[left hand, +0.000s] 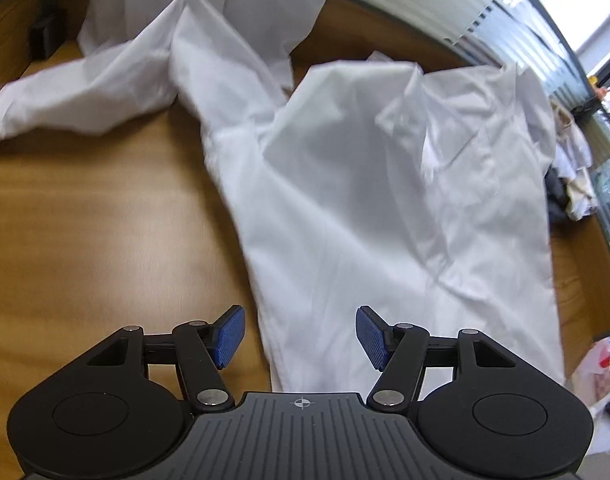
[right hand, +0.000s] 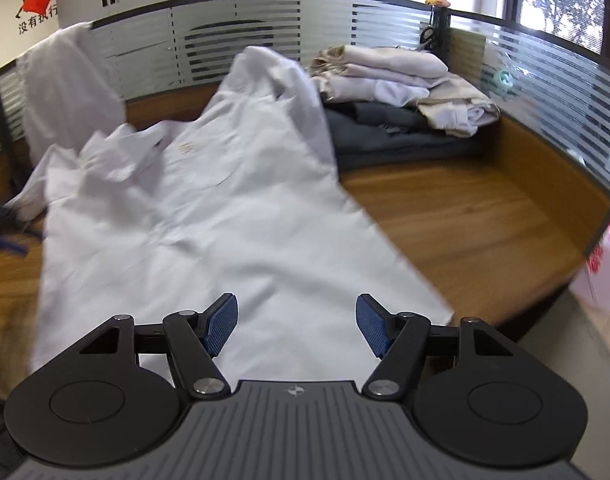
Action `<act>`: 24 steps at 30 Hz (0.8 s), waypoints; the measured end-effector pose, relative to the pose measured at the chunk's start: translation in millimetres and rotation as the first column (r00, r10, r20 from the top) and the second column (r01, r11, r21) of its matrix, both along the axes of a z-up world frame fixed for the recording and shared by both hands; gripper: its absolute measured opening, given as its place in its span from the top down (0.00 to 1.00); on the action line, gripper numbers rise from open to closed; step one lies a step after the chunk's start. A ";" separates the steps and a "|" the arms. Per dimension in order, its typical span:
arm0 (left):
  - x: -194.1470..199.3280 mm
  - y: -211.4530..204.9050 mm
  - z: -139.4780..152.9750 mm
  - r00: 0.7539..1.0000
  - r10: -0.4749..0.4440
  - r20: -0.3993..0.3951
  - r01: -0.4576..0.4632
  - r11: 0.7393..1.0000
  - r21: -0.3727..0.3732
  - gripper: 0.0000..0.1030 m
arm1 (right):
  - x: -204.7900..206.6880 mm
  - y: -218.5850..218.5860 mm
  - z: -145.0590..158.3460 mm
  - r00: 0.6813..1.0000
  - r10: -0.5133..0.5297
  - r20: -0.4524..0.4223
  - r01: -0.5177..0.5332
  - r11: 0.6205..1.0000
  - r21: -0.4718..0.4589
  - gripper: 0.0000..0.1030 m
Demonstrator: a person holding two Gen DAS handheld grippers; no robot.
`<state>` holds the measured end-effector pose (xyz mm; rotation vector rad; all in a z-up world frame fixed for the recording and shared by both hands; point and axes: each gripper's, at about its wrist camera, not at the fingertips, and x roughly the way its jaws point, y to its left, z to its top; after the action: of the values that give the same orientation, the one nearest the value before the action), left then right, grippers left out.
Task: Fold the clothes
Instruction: 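Open both tools and smooth the shirt flat, front facing up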
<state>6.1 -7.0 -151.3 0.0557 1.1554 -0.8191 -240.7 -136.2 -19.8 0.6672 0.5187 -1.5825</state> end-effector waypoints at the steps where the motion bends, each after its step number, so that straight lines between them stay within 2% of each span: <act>1: -7.7 3.5 -1.9 1.000 0.030 -0.001 -0.030 1.000 0.005 0.38 | -14.6 -12.1 -1.8 1.000 0.011 -0.003 -0.011 1.000 0.001 0.30; 7: -65.6 30.3 -2.2 0.974 0.226 0.024 -0.227 0.973 0.031 0.35 | -81.1 -78.6 -35.1 0.985 0.167 -0.033 -0.165 0.984 0.064 0.31; 11: -113.0 46.7 -3.7 0.951 0.309 0.027 -0.310 0.949 0.057 0.35 | -102.7 -107.8 -60.7 0.947 0.317 -0.042 -0.308 0.940 0.147 0.31; 18: -188.8 61.4 -12.9 0.929 0.371 0.017 -0.371 0.926 0.075 0.35 | -86.1 -125.2 -66.1 0.857 0.514 0.021 -0.509 0.842 0.177 0.31; 24: -217.8 70.0 -25.9 0.899 0.438 0.003 -0.437 0.898 0.041 0.35 | -61.3 -133.1 -66.3 0.800 0.599 0.046 -0.595 0.780 0.191 0.31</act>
<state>-211.7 63.0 -177.2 -0.1703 1.1337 -0.3943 -302.0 -269.3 -86.1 0.5583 0.8189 -0.9376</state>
